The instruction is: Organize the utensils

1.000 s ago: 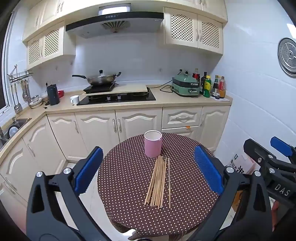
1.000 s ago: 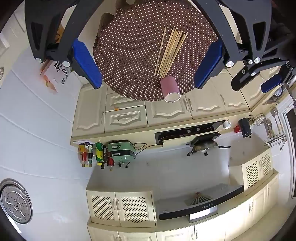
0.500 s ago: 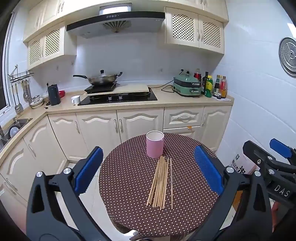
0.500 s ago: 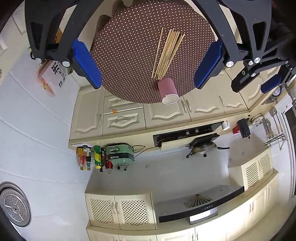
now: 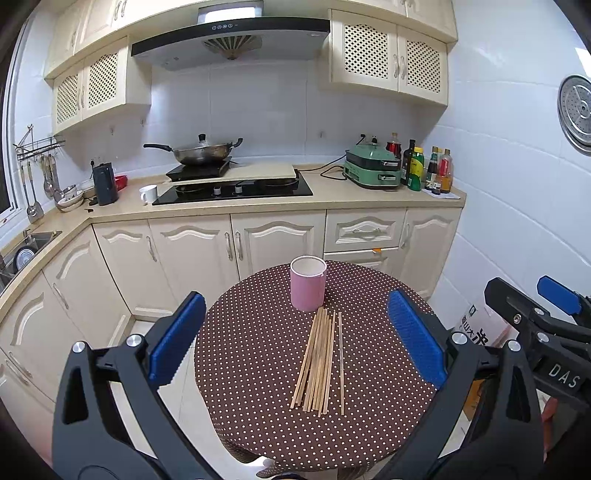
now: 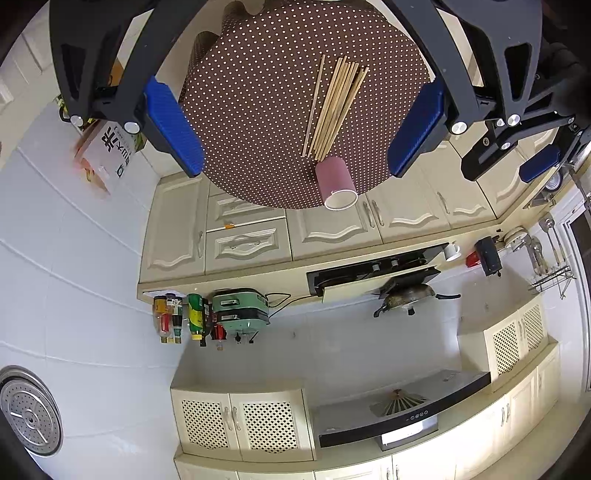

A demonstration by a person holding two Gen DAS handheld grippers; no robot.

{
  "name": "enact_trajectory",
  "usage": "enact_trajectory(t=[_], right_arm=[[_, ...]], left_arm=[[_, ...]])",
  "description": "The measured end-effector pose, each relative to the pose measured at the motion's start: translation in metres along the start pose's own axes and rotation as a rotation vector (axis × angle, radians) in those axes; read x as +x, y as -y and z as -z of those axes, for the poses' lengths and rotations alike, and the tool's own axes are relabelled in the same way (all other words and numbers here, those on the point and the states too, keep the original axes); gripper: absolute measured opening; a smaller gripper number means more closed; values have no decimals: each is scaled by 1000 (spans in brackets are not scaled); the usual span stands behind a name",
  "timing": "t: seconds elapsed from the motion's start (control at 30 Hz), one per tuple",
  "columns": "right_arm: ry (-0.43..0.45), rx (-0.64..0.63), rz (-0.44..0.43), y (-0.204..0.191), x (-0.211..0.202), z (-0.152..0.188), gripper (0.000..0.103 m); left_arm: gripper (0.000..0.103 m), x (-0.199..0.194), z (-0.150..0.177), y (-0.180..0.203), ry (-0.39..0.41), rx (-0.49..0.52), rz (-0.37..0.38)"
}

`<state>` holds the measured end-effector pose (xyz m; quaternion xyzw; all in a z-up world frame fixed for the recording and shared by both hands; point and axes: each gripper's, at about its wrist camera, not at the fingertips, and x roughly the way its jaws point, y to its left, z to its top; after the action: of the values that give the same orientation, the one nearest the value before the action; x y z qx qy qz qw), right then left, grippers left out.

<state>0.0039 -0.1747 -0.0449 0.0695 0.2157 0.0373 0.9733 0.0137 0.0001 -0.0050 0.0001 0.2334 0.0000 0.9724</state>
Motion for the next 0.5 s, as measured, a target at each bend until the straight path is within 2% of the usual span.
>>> enact_trajectory(t=[0.5], right_arm=[[27, -7, 9, -2, -4, 1, 96]], left_arm=[[97, -2, -1, 1, 18, 3, -22]])
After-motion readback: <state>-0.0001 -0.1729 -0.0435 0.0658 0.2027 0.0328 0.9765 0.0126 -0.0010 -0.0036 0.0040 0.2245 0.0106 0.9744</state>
